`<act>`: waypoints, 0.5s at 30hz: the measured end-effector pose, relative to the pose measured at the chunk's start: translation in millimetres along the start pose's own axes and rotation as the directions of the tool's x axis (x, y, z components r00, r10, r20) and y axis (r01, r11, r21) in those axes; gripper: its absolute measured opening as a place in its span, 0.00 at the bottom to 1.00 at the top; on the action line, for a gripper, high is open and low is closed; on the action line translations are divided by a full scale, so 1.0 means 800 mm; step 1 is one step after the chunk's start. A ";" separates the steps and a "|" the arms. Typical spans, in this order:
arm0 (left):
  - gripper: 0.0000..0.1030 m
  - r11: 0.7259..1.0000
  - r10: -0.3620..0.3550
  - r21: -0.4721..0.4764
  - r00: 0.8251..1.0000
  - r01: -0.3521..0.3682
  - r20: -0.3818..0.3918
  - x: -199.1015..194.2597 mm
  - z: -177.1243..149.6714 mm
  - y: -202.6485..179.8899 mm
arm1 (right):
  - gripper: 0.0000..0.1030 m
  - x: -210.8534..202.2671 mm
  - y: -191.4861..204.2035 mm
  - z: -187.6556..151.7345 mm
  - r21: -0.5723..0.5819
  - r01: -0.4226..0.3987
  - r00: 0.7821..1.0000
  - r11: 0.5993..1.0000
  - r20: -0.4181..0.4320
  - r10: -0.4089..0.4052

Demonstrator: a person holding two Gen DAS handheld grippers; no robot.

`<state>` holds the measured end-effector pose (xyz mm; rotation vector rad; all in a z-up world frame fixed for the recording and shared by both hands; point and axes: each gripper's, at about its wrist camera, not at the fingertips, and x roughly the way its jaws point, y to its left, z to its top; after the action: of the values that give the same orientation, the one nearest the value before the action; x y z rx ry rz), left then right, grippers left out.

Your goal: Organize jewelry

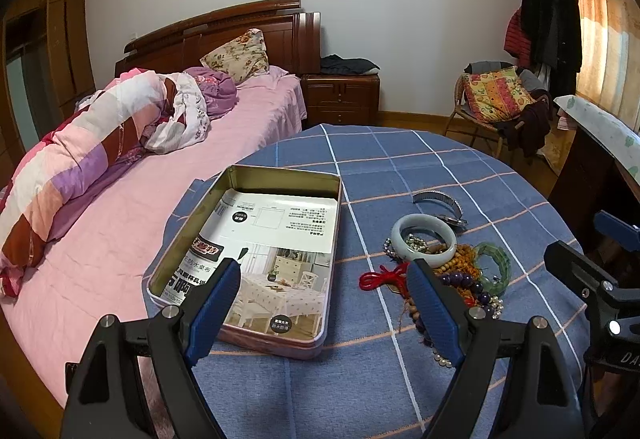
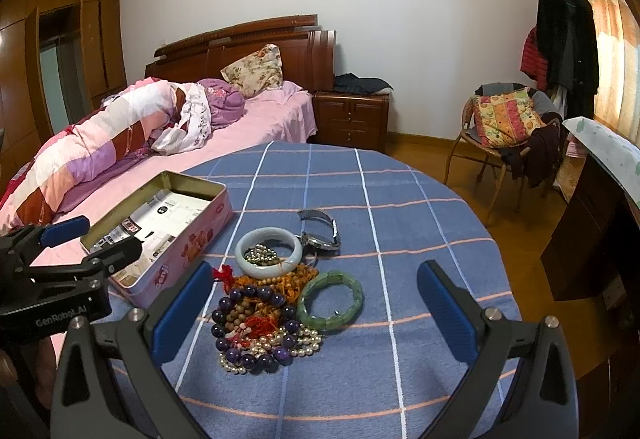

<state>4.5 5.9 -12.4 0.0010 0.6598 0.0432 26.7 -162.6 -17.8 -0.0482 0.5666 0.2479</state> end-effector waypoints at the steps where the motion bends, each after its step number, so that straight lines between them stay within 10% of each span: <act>1: 0.83 1.000 -0.001 0.000 1.000 0.001 0.000 0.000 0.000 0.000 | 1.00 0.001 0.000 0.001 0.000 0.000 1.000 1.000 -0.002 0.000; 15: 0.83 1.000 0.004 -0.004 1.000 -0.004 0.002 0.001 0.002 0.003 | 1.00 0.001 0.001 0.001 -0.001 -0.002 1.000 1.000 -0.002 0.002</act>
<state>6.3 8.0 -11.6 -0.0017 0.6572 0.0483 27.7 -161.7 -17.7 -0.0489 0.5684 0.2500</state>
